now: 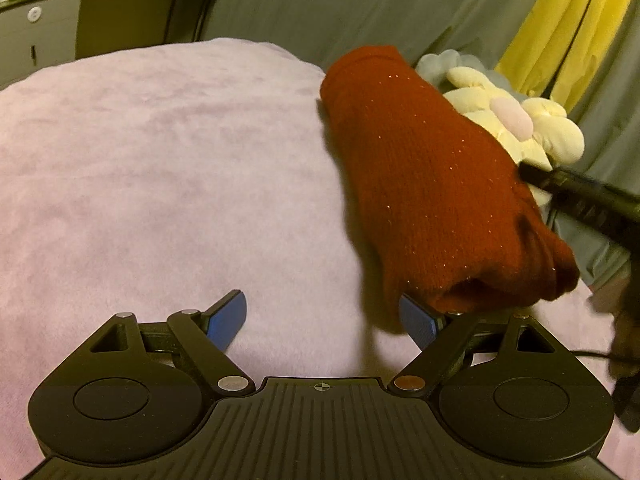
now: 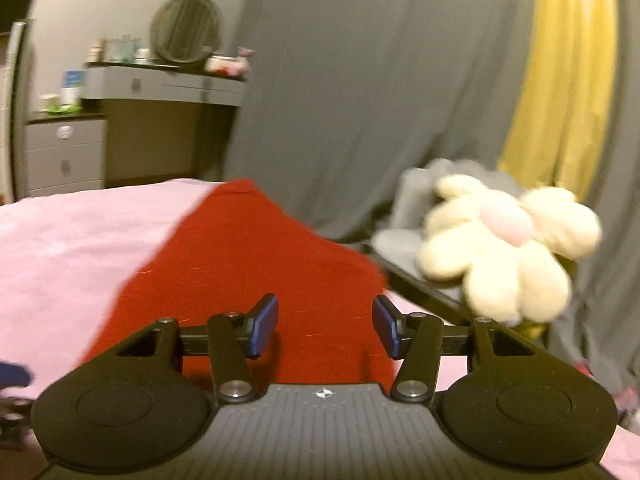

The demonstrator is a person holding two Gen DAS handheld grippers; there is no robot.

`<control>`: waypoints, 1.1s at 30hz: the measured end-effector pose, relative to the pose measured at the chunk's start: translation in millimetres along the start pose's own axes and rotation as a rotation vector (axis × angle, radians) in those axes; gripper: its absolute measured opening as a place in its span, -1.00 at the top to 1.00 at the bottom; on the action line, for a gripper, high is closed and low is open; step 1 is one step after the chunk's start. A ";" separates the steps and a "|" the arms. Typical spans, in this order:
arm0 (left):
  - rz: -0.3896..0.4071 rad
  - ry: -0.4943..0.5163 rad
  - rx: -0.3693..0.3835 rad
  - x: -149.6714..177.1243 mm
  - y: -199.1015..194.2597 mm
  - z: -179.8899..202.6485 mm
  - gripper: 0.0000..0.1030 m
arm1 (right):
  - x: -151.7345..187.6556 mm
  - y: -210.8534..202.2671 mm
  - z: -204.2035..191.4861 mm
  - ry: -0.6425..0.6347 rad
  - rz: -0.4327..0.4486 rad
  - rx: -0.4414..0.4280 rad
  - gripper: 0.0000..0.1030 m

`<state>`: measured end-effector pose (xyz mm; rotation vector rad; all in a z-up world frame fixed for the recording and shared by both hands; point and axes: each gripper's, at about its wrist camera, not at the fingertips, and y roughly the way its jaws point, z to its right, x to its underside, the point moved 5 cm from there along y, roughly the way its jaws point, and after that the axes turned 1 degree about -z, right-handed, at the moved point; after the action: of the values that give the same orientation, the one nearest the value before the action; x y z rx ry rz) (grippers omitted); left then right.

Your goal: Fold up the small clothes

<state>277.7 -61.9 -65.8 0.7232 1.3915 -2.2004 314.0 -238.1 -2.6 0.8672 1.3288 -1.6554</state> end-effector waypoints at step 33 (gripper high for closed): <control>-0.007 0.066 0.044 -0.9 1.9 27.2 -0.74 | 93.6 13.8 100.4 0.946 -0.103 -0.445 0.53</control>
<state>274.3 -87.4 -56.8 0.8143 1.3824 -2.2381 284.9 -354.3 -70.8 1.3776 2.2868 -0.9192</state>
